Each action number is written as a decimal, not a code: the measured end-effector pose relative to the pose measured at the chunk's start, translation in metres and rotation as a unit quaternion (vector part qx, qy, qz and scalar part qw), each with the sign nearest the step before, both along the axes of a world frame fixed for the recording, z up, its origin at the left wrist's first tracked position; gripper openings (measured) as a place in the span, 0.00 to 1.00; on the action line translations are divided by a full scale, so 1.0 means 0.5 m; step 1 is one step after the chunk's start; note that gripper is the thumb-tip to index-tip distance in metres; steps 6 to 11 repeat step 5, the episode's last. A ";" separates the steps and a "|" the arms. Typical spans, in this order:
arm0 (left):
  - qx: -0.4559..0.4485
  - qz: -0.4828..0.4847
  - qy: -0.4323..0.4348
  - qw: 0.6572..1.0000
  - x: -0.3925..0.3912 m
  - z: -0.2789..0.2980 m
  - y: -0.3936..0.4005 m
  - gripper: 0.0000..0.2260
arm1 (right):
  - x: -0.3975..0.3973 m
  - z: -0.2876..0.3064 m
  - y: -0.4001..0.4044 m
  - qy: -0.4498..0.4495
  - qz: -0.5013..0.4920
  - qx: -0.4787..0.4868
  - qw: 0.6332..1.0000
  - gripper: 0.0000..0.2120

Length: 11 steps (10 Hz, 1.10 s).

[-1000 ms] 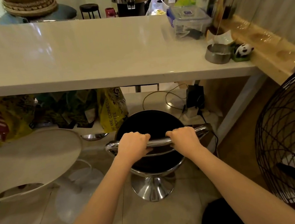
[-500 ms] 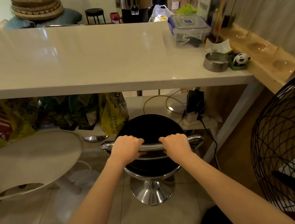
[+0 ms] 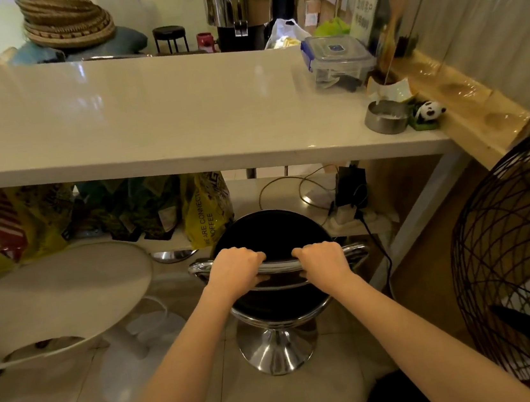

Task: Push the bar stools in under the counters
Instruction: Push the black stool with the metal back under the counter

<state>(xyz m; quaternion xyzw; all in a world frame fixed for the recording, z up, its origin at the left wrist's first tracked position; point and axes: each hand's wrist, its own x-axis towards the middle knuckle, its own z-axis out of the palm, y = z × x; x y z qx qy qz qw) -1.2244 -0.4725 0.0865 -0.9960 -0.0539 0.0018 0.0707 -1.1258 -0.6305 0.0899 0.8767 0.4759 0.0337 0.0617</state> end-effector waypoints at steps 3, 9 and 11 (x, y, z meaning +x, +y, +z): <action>-0.017 -0.009 0.037 0.999 0.009 0.014 0.003 0.28 | -0.005 0.009 -0.003 0.040 -0.033 0.025 0.998 0.45; -0.131 -0.007 0.025 0.991 0.001 0.046 0.009 0.41 | 0.006 0.044 -0.013 0.258 -0.082 0.108 0.957 0.51; -0.131 -0.007 0.025 0.991 0.001 0.046 0.009 0.41 | 0.006 0.044 -0.013 0.258 -0.082 0.108 0.957 0.51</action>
